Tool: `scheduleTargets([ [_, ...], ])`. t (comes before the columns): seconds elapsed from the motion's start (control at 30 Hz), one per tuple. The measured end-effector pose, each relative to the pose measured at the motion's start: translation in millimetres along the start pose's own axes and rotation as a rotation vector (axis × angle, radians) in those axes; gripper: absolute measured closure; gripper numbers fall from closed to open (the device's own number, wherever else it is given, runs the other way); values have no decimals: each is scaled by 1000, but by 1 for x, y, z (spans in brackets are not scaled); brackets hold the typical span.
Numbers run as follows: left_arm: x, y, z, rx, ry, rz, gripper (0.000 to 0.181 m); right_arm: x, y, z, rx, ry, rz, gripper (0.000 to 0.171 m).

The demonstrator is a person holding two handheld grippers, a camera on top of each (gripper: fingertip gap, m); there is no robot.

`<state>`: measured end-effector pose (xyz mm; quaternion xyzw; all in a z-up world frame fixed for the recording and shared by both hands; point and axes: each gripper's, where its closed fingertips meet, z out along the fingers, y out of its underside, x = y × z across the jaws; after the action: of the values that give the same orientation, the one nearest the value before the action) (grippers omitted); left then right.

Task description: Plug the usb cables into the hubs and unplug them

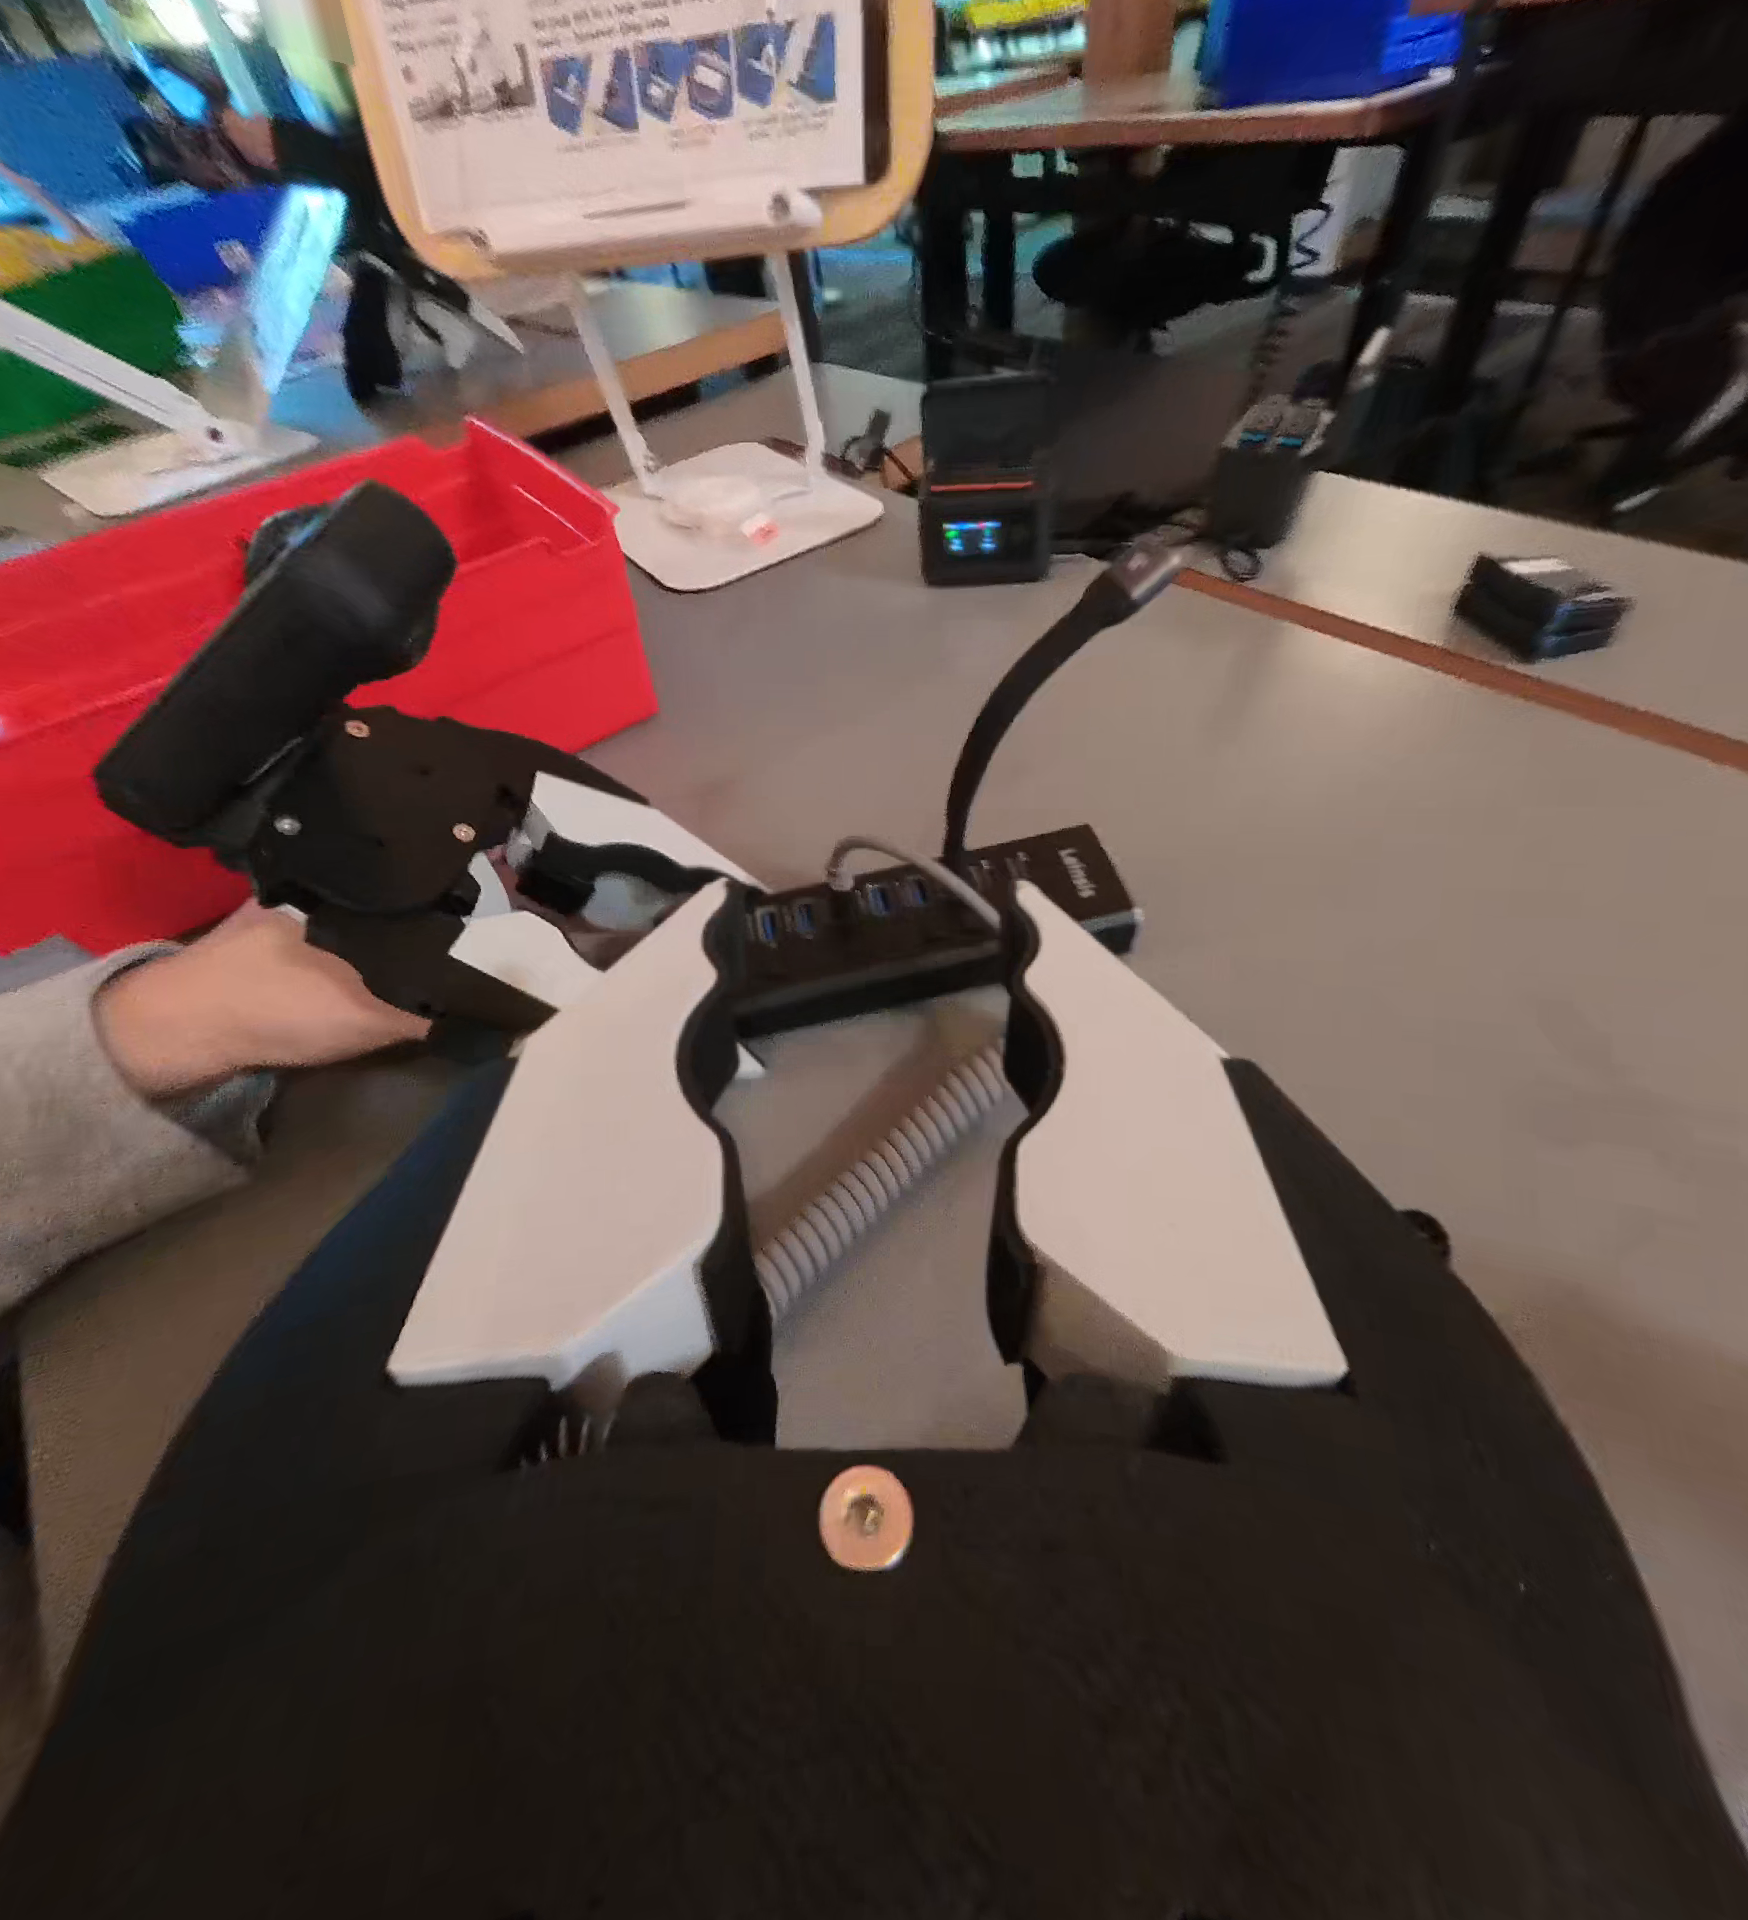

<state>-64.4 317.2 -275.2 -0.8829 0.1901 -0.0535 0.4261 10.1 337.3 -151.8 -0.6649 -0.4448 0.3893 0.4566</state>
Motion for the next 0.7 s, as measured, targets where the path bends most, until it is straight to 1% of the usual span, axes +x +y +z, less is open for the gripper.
scheduleTargets([
  [0.03, -1, -1, -1, 4, -10, 50, 119, 1, -8, -8, -16, 17, -31, 121],
  [0.1, -3, -5, -5, 21, -57, 205, 120, -2, -31, -22, -33, 56, -162, 121],
  [0.17, -5, -10, -9, 49, -141, 409, 121, -3, -52, -25, -103, 96, -364, 121],
  [0.2, -5, -13, -11, 64, -191, 518, 122, -5, -59, -23, -156, 90, -469, 120],
  [0.27, -3, -17, -14, 90, -277, 710, 122, -11, -60, -7, -296, 9, -617, 119],
  [0.33, 1, -21, -15, 116, -339, 868, 122, -16, -45, 16, -467, -118, -705, 118],
  [0.4, 5, -24, -16, 141, -377, 981, 124, -11, -17, 38, -653, -213, -785, 116],
  [0.47, 8, -25, -18, 166, -392, 1042, 124, 2, 15, 54, -827, -270, -894, 117],
  [0.53, 10, -26, -18, 184, -400, 1071, 124, 19, 41, 60, -989, -296, -1023, 119],
  [0.6, 11, -27, -19, 196, -408, 1106, 124, 25, 58, 67, -1060, -349, -1107, 117],
  [0.7, 13, -27, -19, 204, -409, 1129, 124, 26, 72, 75, -1076, -437, -1243, 115],
])
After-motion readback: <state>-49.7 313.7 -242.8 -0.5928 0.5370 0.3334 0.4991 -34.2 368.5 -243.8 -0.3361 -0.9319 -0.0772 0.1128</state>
